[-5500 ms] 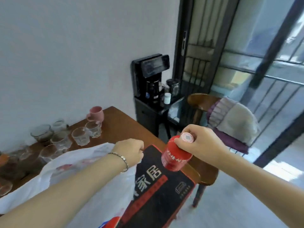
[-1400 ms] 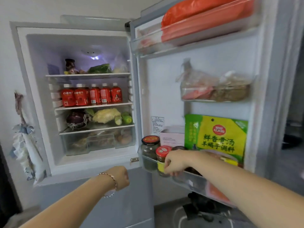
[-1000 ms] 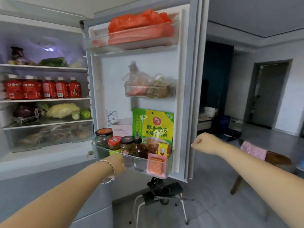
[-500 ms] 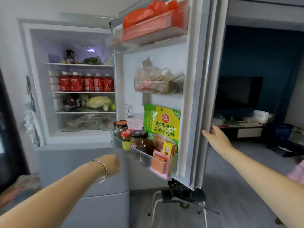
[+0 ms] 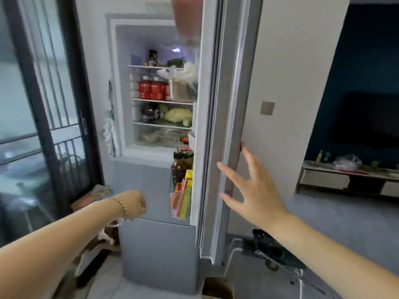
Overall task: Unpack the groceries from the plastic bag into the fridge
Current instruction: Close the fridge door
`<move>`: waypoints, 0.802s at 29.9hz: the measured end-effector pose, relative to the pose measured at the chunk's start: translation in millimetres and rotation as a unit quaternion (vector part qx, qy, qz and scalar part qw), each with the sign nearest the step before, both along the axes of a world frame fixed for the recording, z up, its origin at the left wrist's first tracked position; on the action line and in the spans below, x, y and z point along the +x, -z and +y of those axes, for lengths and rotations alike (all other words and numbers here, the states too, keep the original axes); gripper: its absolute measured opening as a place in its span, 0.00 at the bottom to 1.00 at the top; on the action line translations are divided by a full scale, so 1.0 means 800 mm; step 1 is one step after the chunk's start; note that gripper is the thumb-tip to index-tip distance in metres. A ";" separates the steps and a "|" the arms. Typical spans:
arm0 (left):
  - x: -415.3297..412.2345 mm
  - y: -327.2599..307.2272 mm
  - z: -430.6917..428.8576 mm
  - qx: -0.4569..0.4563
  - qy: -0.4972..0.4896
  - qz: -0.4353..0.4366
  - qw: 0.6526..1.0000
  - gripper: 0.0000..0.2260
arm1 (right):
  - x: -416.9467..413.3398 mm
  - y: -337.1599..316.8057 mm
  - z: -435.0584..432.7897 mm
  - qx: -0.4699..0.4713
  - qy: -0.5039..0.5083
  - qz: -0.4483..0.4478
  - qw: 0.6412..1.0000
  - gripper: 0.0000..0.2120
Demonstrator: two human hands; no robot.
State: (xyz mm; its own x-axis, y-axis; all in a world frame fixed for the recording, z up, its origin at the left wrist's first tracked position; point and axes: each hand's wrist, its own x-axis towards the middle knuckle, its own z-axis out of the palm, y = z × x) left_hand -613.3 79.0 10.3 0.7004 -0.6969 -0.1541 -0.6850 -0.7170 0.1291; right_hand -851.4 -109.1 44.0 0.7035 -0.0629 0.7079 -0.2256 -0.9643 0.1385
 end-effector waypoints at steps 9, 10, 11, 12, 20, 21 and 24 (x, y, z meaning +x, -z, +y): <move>0.109 0.013 0.147 -0.015 -0.102 0.035 0.994 0.11 | 0.215 0.019 0.096 -0.104 -0.169 -0.052 0.979 0.21; 0.124 0.013 0.161 -0.015 -0.108 0.038 0.993 0.10 | 0.241 0.020 0.107 -0.107 -0.173 -0.056 0.977 0.21; 0.140 0.013 0.175 -0.016 -0.113 0.042 0.993 0.09 | 0.269 0.021 0.119 -0.110 -0.172 -0.060 0.977 0.21; 0.159 0.013 0.190 -0.019 -0.119 0.047 0.992 0.09 | 0.296 0.022 0.131 -0.111 -0.169 -0.063 0.977 0.21; 0.345 0.013 0.272 -0.003 -0.125 0.034 0.992 0.11 | 0.525 0.022 0.192 -0.128 -0.104 -0.060 0.985 0.22; 0.368 0.013 0.276 0.005 -0.120 0.036 0.992 0.11 | 0.553 0.022 0.195 -0.127 -0.091 -0.056 0.986 0.22; 0.436 0.009 0.279 0.027 -0.118 0.037 0.992 0.13 | 0.640 0.022 0.194 -0.124 -0.055 -0.051 0.989 0.22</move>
State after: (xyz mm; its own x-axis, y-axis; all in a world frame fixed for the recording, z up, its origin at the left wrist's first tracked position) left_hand -264.2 301.9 3.5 0.8283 -0.5049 -0.2430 -0.4880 -0.8631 0.1299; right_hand -339.7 46.0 26.1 0.6207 0.1943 0.7596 -0.1462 -0.9231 0.3556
